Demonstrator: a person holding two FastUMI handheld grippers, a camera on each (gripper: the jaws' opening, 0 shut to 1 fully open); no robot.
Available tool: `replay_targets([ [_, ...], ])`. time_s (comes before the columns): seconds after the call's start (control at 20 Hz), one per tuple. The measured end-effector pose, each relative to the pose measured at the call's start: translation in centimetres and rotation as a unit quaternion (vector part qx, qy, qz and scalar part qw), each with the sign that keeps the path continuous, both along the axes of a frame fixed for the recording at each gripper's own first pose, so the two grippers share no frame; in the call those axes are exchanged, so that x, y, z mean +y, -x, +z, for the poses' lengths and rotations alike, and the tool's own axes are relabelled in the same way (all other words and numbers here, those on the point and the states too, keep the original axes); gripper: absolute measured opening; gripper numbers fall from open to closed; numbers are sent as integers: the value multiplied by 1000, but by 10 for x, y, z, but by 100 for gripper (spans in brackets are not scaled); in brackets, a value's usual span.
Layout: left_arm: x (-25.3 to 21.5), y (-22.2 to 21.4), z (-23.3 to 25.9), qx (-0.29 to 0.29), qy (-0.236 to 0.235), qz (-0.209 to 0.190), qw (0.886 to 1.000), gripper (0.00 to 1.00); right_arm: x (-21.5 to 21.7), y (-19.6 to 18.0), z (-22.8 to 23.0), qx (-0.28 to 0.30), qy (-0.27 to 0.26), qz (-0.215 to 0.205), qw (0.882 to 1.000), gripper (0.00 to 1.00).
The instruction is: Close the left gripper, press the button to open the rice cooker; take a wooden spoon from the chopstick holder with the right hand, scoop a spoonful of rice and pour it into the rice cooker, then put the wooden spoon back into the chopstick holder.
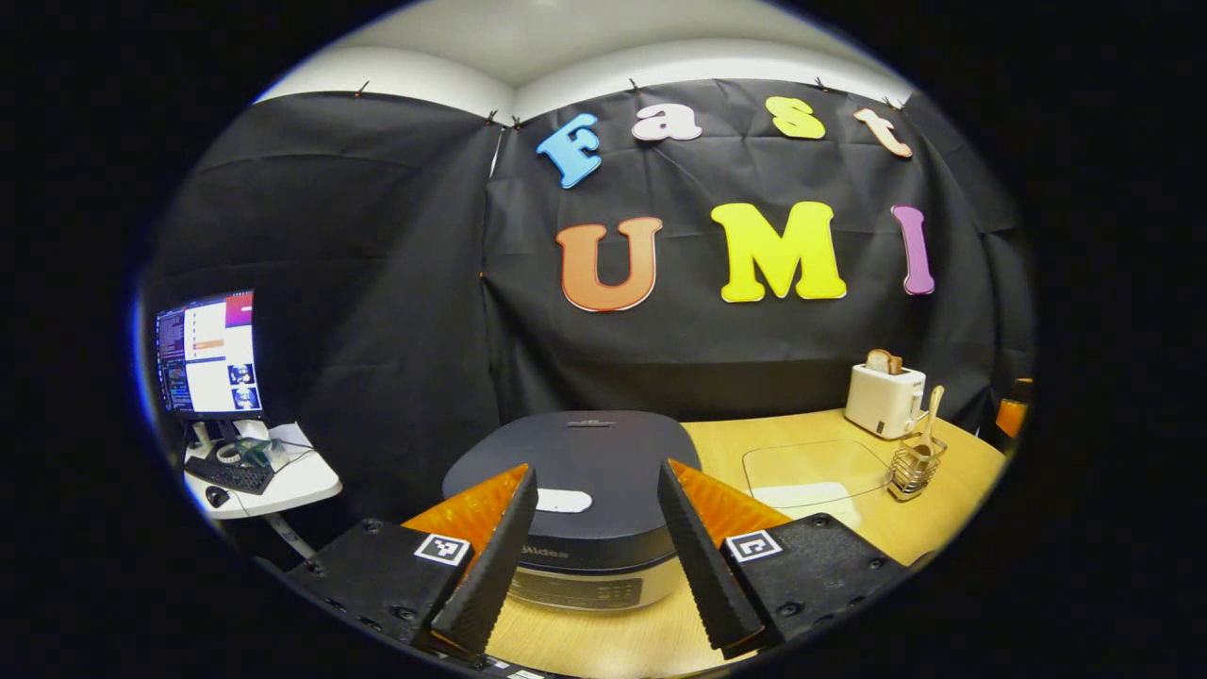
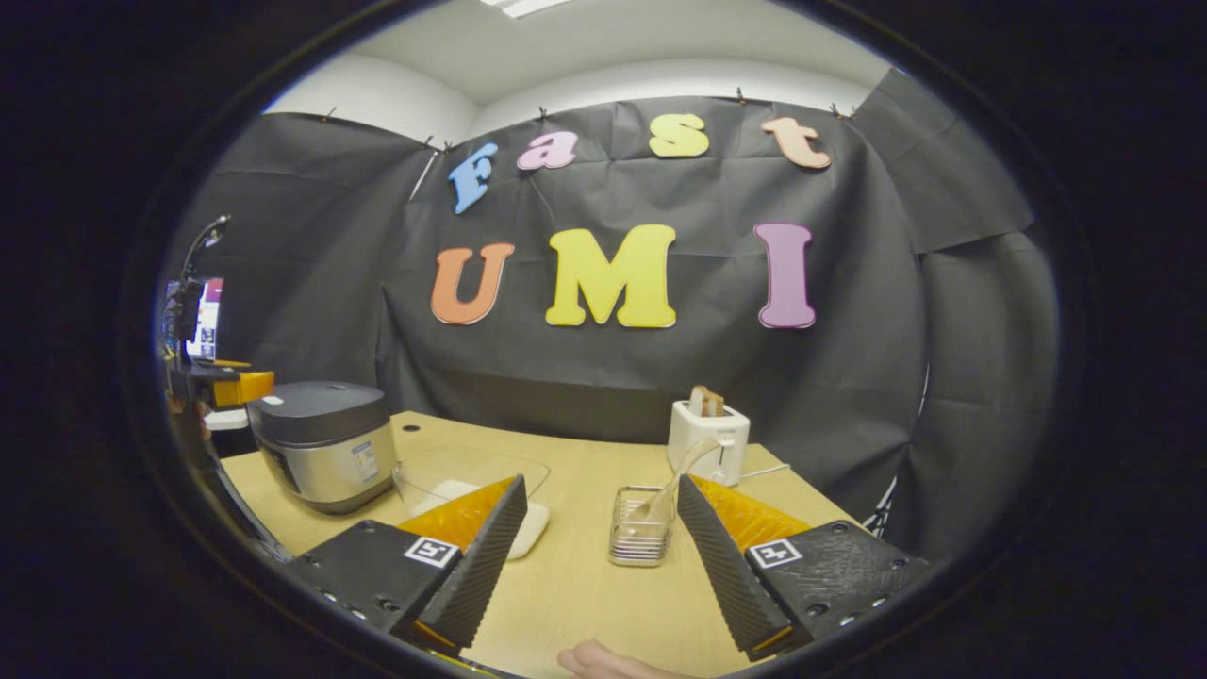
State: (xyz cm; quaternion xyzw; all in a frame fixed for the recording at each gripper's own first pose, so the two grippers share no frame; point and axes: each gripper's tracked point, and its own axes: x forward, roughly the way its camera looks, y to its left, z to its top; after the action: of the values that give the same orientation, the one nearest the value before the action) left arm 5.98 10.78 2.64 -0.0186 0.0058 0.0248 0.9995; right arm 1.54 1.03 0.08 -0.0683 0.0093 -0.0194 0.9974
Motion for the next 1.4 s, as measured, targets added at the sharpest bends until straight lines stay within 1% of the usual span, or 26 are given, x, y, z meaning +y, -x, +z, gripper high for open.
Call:
replay_targets([
  [0.15,-41,17,12,8,-8,-21,1000,83,-14,6,13,-14,-13,-12,1000,95],
  [0.25,-73,27,19,6,-8,-40,999,83,-23,9,18,-17,-12,-18,1000,96],
  [0.35,-102,37,20,6,-1,-56,998,83,-43,12,26,-23,-15,-38,999,95],
  [0.5,-141,50,24,0,-13,-76,997,84,-58,15,20,-13,-19,-45,999,96],
  [0.6,-160,59,24,-10,-26,-81,996,83,-66,16,15,-5,-20,-50,999,95],
  [0.7,-176,67,18,-20,-24,-86,996,84,-66,16,2,13,-22,-40,999,96],
  [0.8,-193,72,8,-18,-8,-96,995,85,-63,15,-9,26,-35,-25,999,96],
  [0.9,-204,72,-1,-16,8,-104,994,86,-60,14,-16,31,-48,-14,998,96],
  [1.05,-203,64,-13,-4,23,-96,995,86,-46,11,-24,36,-57,4,998,94],
  [1.1,-200,63,-17,7,34,-91,995,86,-43,10,-26,39,-59,8,997,93],
  [1.15,-201,61,-21,12,46,-96,994,87,-39,10,-27,41,-59,11,997,92],
  [1.2,-202,60,-22,15,53,-101,993,84,-35,10,-28,43,-55,12,997,92],
  [1.25,-199,60,-22,17,56,-98,993,87,-32,10,-28,42,-52,16,998,92],
  [1.3,-193,59,-21,16,57,-93,994,87,-29,11,-27,42,-49,20,998,94],
  [1.4,-192,60,-18,9,56,-94,994,87,-23,16,-27,42,-44,29,998,94],
])
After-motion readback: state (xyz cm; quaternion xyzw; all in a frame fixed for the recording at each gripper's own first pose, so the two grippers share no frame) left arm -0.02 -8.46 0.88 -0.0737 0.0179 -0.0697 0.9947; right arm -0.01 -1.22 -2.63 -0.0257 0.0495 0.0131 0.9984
